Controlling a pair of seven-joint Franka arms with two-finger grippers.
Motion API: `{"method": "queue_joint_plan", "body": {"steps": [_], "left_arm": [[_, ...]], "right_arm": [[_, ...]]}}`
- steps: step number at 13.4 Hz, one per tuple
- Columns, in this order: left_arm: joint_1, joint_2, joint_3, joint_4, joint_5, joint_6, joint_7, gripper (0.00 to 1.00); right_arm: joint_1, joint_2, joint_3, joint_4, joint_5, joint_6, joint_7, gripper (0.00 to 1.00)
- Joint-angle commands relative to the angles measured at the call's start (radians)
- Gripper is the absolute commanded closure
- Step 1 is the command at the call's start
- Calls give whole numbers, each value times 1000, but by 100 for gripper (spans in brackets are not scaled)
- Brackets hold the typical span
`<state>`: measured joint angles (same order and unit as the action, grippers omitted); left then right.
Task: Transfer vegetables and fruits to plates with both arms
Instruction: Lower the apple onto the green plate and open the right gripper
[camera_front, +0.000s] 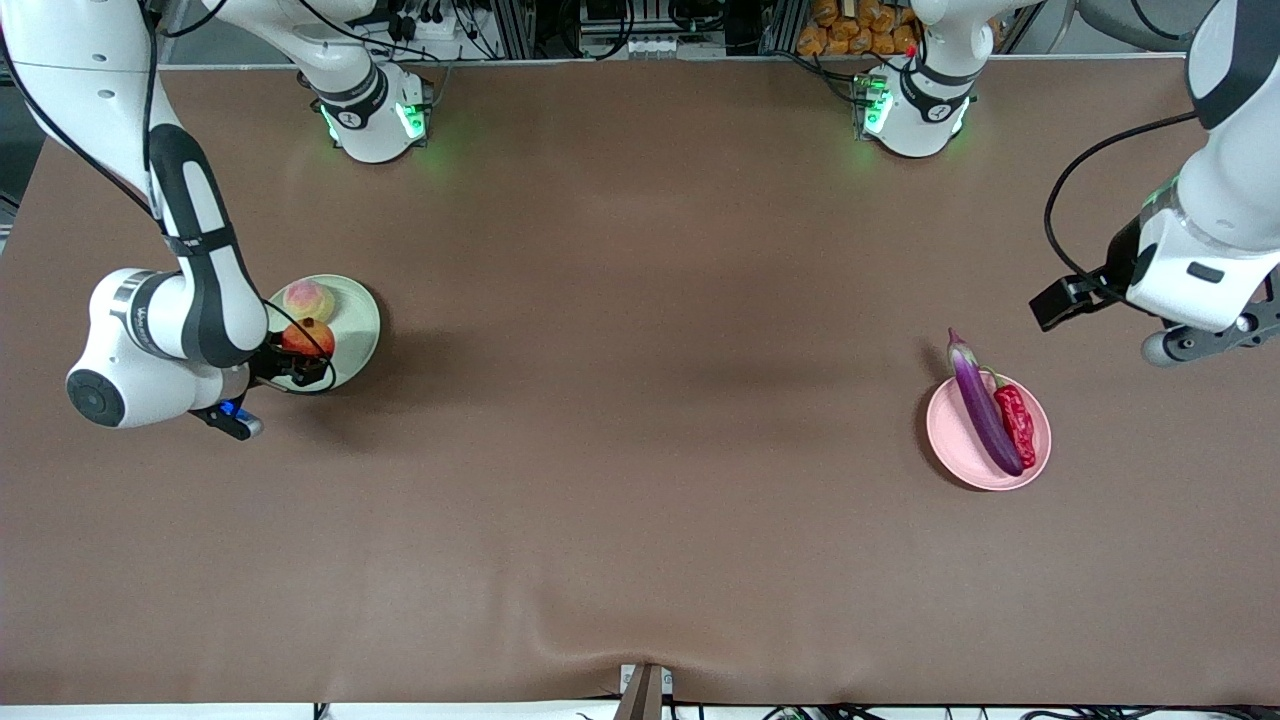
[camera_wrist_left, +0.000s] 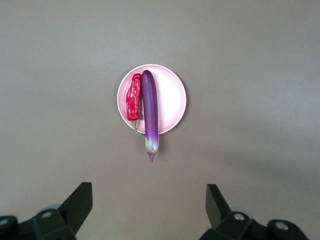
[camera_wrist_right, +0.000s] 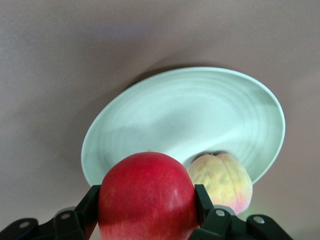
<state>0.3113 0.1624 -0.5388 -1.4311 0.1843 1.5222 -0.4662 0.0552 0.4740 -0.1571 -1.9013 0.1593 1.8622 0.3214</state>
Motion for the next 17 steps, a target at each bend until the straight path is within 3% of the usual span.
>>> {"method": "queue_joint_plan", "body": {"steps": [1, 2, 3, 4, 5, 8, 12, 17], "left_arm": [[-27, -56, 95, -8, -96, -7, 72, 0], [-138, -78, 212, -14, -124, -4, 77, 0], [-205, -95, 294, -20, -149, -4, 92, 0], [-254, -110, 340, -34, -167, -4, 127, 0], [-302, -132, 383, -57, -170, -4, 147, 0], [-374, -219, 450, -172, -171, 15, 158, 0], [-380, -319, 485, -268, -218, 16, 196, 0], [-391, -377, 531, -321, -215, 15, 255, 0]], "right_arm": [[8, -29, -1, -140, -20, 167, -12, 100], [9, -29, -1, -162, -20, 198, -10, 100], [8, -28, -1, -159, -20, 196, -10, 88], [6, -29, -1, -151, -20, 184, -16, 26], [6, -32, -4, -119, -20, 145, -18, 0], [8, -29, -7, 188, -9, -192, -13, 0], [21, -40, 57, 567, -3, -340, -36, 0], [26, -73, 73, 815, -35, -457, -209, 0]]}}
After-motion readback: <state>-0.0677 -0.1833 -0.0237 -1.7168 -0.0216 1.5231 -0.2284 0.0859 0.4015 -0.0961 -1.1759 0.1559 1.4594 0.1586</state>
